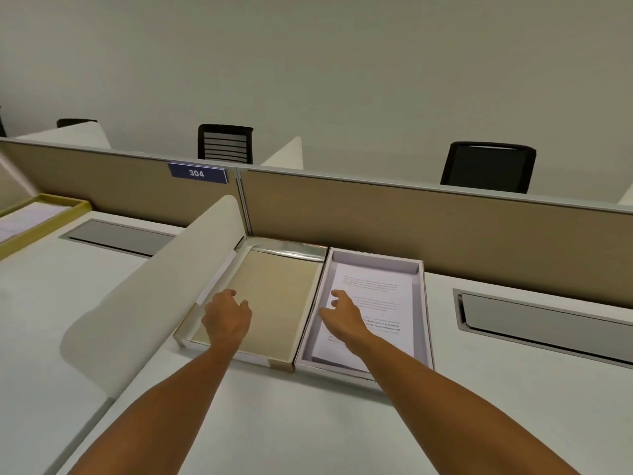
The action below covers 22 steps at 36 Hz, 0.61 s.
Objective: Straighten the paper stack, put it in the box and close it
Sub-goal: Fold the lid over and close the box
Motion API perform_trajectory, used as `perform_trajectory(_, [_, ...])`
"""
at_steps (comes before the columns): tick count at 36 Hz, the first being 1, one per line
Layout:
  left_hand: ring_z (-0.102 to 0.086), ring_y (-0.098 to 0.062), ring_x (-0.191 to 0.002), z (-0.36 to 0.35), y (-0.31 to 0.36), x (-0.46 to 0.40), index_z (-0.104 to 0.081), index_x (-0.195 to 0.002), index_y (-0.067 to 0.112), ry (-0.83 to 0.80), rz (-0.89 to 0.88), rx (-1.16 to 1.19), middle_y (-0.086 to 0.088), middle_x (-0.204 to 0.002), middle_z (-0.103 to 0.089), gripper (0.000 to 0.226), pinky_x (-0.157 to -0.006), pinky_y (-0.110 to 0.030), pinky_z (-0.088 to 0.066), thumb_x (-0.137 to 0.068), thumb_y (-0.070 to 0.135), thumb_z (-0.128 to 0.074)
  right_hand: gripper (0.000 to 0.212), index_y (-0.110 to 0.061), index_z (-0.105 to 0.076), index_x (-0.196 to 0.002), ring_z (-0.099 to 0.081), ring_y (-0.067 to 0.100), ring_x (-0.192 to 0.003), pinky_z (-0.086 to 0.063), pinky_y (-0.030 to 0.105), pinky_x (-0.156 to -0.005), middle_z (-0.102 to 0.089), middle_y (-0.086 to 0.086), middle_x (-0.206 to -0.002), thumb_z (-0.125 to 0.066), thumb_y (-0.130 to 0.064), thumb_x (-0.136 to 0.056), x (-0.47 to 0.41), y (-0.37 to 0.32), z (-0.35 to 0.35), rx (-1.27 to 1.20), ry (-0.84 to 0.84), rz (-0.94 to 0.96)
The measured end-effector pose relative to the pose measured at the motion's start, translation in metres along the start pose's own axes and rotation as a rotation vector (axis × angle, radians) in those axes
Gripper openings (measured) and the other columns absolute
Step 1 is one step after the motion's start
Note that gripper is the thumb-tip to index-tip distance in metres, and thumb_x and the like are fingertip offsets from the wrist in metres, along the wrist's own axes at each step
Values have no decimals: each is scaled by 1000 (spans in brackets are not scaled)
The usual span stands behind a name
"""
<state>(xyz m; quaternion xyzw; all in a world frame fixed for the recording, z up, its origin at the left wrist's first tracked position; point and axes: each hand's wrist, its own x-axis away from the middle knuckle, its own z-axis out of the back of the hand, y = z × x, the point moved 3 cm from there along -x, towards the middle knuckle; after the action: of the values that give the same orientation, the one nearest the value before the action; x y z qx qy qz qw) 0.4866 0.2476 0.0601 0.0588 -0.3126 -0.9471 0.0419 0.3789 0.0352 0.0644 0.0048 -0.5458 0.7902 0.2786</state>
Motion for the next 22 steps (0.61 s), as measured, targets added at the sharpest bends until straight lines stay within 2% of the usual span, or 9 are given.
perform_trajectory(2, [-60, -39, -115, 5, -12, -4, -63, -124, 7, 7, 27, -23, -18, -122, -66, 40, -95, -52, -50, -87, 24, -68, 61, -17, -30, -151, -43, 31, -139, -44, 41, -108, -38, 11, -156, -58, -16, -97, -2, -4, -12, 7, -16, 3])
perform_trajectory(9, [-58, -42, -114, 11, -51, -16, -58, -126, 2, -6, 180, -101, -20, -125, -60, 46, -92, -52, -50, -86, 24, -67, 61, -18, -33, -150, -48, 30, -136, -46, 42, -109, -43, 11, -153, -58, -17, -95, -11, -14, -54, 67, -77, 25])
perform_trajectory(13, [-51, -45, -119, 7, -69, -20, -51, -129, -4, 7, 311, -78, -25, -129, -53, 51, -96, -56, -47, -86, 19, -66, 62, -19, -34, -149, -48, 28, -134, -46, 40, -108, -45, 10, -151, -59, -15, -92, -18, -14, -72, 127, -94, 42])
perform_trajectory(18, [-48, -45, -117, 3, -85, -27, -46, -127, -6, 50, 435, 19, -26, -129, -48, 49, -90, -55, -50, -82, 3, -63, 63, -15, -33, -150, -44, 28, -137, -42, 37, -108, -42, 11, -152, -56, -11, -91, -27, -9, -83, 176, -88, 36])
perform_trajectory(22, [-50, -48, -117, 0, -93, -34, -46, -126, -10, 62, 489, 55, -31, -129, -50, 48, -97, -51, -45, -82, 1, -61, 63, -15, -36, -149, -41, 28, -139, -40, 38, -110, -42, 12, -152, -56, -9, -90, -34, -6, -88, 186, -58, 31])
